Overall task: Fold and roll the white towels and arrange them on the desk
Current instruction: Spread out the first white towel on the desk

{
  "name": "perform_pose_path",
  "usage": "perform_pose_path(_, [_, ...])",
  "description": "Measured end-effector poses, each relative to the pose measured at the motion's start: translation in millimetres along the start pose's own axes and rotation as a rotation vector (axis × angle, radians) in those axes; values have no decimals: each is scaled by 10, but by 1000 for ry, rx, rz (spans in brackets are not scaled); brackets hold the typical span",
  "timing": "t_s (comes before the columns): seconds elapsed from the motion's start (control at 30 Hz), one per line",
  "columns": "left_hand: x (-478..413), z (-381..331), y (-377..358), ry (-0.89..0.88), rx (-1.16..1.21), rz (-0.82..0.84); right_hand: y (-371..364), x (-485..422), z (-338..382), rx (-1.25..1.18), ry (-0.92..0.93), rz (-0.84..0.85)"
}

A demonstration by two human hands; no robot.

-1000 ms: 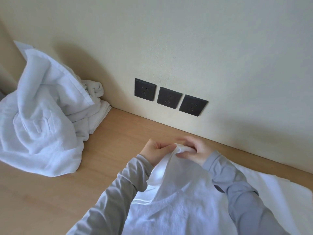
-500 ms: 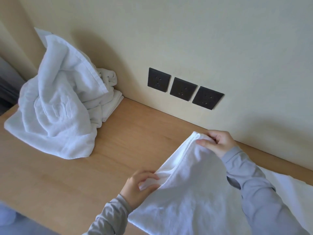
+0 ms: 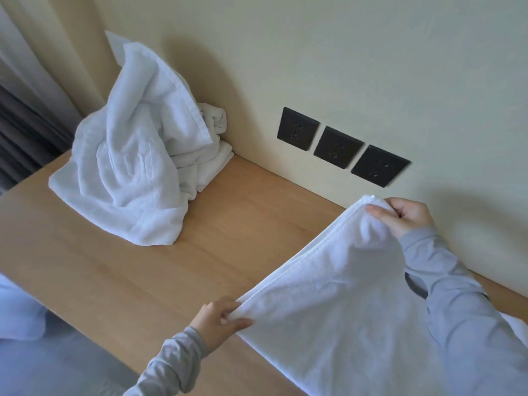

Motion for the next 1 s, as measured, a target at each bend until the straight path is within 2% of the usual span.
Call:
perform_pose_path(0.23, [-66, -531, 161, -270, -73, -53, 329, 15, -204, 5, -93, -208])
perform_pose_path(0.57, [-290, -1537, 630, -508, -204, -239, 979, 206, -113, -127, -84, -464])
perform_pose_path(0.77, [-336, -2655, 603, -788, -219, -190, 1747, 476, -27, -243, -45, -624])
perform_pose_path(0.87, [-329, -3351, 557, -862, -333, -168, 2214, 656, 22, -340, -18, -694])
perform_pose_path(1.0, [-103, -4540, 370, -1089, -468, -80, 3011, 971, 175, -489, 49, -807])
Point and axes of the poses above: each hand's wrist, its own x-axis away from the middle knuckle, its own y-axis out of the back of the hand, z = x × y, the point moved 8 cm from there along -x, towards the middle knuckle, and after that the axes turned 13 degrees about x, right-handed, at the moved point
